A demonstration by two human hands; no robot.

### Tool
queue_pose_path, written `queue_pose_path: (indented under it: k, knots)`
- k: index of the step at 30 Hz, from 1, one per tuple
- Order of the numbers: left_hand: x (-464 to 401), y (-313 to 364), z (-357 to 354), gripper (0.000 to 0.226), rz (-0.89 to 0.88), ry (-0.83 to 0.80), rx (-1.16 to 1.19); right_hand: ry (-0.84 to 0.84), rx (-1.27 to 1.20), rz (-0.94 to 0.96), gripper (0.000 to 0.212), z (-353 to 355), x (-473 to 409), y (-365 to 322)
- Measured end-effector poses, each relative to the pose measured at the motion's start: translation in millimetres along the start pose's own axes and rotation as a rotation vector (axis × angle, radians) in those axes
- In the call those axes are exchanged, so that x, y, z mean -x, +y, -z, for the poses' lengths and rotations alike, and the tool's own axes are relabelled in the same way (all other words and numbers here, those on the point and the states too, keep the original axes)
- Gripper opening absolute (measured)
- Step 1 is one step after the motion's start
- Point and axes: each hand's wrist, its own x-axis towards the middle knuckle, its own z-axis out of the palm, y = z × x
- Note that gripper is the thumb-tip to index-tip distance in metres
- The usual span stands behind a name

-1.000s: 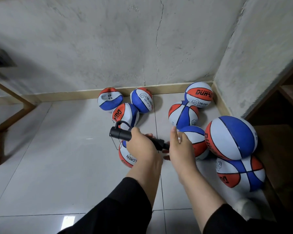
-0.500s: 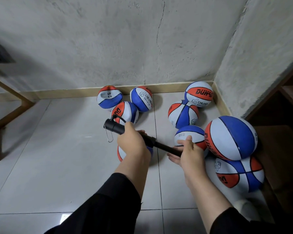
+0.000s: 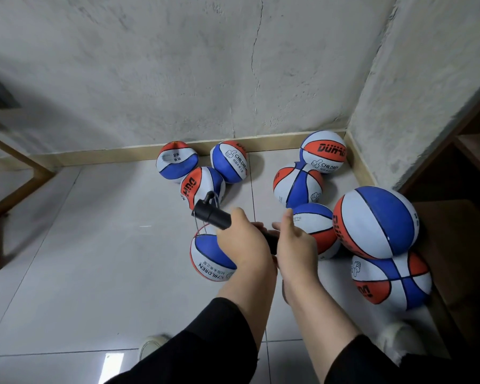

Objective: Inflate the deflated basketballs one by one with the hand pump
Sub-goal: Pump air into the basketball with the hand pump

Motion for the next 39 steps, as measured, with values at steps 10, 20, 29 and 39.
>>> queue_pose_path:
  k: [10, 20, 29, 39]
  knots:
    - [-21.4, 28.1, 12.6, 0.027, -0.007, 0.048, -0.003, 0.027, -0.102, -0.074, 0.049, 11.4, -16.7, 21.5]
    - [-21.7, 26.8, 9.7, 0.032, 0.018, 0.046, -0.014, 0.049, -0.165, -0.079, 0.05, 16.0, -11.9, 16.6]
    - [3.4, 1.6, 6.4, 0.023, 0.016, 0.013, -0.015, 0.003, 0.08, 0.068, 0.051, -1.6, 4.3, 1.3]
    - [-35.3, 40.7, 18.7, 0.019, -0.033, 0.074, 0.012, 0.089, -0.165, -0.099, 0.047, 28.5, -22.6, 20.0]
